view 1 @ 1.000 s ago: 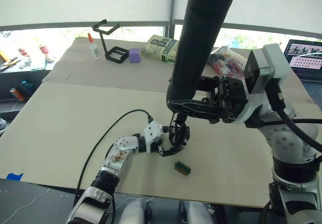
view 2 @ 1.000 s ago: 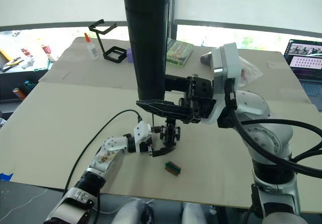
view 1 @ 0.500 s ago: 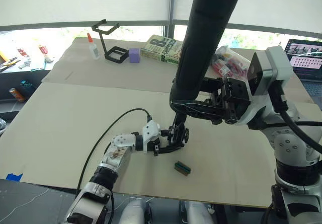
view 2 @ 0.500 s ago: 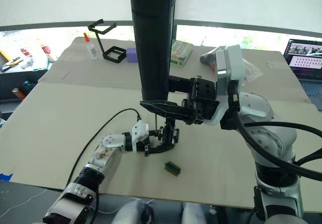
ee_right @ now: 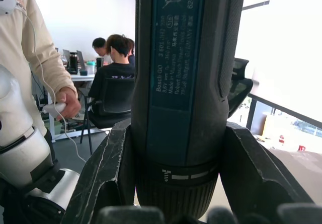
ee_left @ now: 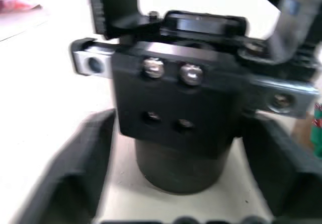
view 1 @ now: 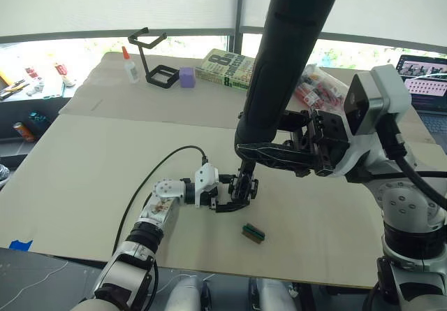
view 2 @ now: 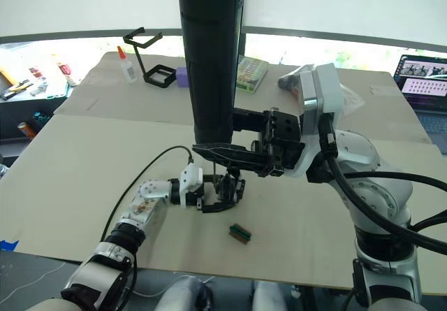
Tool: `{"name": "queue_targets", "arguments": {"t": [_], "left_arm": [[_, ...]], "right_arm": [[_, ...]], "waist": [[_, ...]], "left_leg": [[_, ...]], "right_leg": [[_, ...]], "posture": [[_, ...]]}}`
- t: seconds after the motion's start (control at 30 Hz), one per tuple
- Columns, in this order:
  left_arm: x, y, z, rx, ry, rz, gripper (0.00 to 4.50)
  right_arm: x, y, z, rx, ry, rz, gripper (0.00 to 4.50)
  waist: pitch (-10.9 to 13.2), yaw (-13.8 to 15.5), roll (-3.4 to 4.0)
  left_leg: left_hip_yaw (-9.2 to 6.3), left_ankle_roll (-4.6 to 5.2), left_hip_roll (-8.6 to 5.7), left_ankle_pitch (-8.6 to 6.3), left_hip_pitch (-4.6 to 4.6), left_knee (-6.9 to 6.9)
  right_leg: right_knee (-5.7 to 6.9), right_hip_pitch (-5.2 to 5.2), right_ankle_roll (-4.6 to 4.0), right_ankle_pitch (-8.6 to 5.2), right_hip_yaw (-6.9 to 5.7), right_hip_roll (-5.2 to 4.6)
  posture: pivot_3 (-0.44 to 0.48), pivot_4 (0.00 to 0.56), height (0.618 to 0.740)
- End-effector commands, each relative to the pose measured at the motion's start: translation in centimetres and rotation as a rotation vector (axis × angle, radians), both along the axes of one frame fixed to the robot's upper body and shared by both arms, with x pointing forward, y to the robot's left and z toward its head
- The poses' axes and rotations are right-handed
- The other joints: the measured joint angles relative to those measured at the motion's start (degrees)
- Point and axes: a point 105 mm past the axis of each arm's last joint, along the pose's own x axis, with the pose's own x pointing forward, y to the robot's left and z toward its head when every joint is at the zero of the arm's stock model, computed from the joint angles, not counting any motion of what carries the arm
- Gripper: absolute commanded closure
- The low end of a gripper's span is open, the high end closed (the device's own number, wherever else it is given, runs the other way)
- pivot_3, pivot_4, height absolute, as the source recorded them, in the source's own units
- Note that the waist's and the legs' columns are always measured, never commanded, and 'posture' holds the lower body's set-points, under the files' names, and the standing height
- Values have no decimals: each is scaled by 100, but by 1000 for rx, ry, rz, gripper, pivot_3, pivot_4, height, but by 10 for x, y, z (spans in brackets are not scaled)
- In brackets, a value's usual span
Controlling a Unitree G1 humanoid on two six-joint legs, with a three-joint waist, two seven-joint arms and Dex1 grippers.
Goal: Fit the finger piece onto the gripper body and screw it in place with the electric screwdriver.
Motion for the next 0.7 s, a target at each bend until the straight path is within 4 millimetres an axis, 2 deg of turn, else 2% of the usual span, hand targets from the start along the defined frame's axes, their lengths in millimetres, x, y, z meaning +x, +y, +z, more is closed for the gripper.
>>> {"name": "queue_targets", "arguments": {"t": [0.03, 0.2, 0.37, 0.7], "left_arm": [[-3, 6, -3, -2, -24, 44, 48], [-10, 7, 5, -24, -60, 77, 48], [-17, -4, 10, -40, -64, 90, 48], [-16, -12, -1, 4, -40, 149, 48]], "right_arm": [[-10, -5, 11, 31, -45, 14, 2572], [-10, -6, 11, 30, -39, 19, 2572], [-8, -4, 10, 31, -35, 24, 2572], [-6, -1, 9, 24, -36, 31, 2572]], "waist": [[0, -2, 0], [0, -23, 0], [0, -5, 0], [0, 3, 0]], "left_leg": [[0, 0, 0, 0, -1, 0], [2, 0, 1, 0, -3, 0], [1, 0, 1, 0, -3, 0], [2, 1, -1, -1, -4, 0]], "right_leg": [[0, -1, 0, 0, 0, 0], [-2, -5, 0, 0, 0, -2], [-1, -4, 0, 0, -1, -4], [-2, -4, 0, 0, -2, -5]], "posture": [[0, 150, 740], [0, 150, 740], [0, 150, 740], [0, 150, 740]]}}
